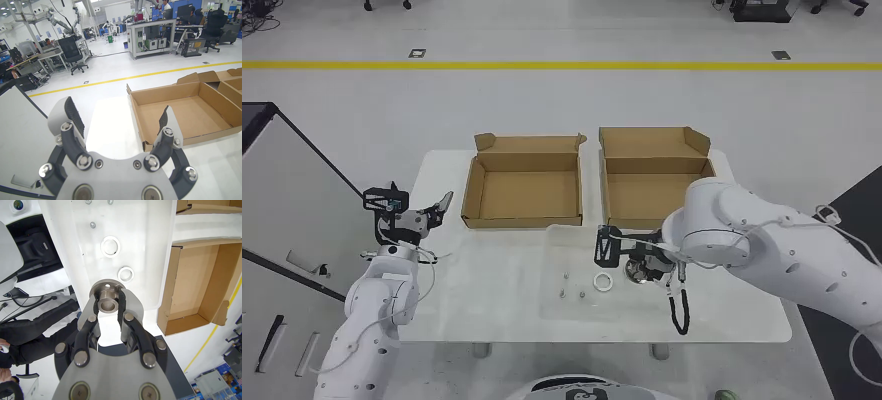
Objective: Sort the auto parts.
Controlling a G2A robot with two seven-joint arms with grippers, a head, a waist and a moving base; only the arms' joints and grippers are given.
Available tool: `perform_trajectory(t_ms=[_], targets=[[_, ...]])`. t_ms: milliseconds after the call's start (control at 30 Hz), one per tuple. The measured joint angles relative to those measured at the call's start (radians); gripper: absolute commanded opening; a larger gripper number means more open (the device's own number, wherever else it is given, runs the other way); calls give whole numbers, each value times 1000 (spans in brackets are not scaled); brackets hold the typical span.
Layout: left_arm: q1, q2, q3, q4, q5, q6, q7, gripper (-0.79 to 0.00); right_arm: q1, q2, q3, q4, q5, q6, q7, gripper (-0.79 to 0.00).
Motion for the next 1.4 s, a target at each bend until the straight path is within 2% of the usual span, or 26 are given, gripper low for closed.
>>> perform_trajectory(t_ms=[167,300,567,800,1100,1233,1400], targets=[[0,0,0,0,0,0,0,0,-4,4,33,30,24,19,-51,-785],[0,0,0,0,0,0,0,0,4,25,130,100,158,26,-91,-785],[0,0,0,0,0,0,0,0,-81,91,361,320,589,-66,-122,-785],[0,0,0,0,0,0,0,0,-192,111,437,441,980,-124,-124,-785],[0,0,0,0,0,0,0,0,-229,74,443,458,1457,-71,-71,-785],[0,0,0,0,0,0,0,0,-231,37,469,457,1638,-24,-24,-785],[0,0,0,0,0,0,0,0,-236,-16,498,448,1791,5,5,-785]])
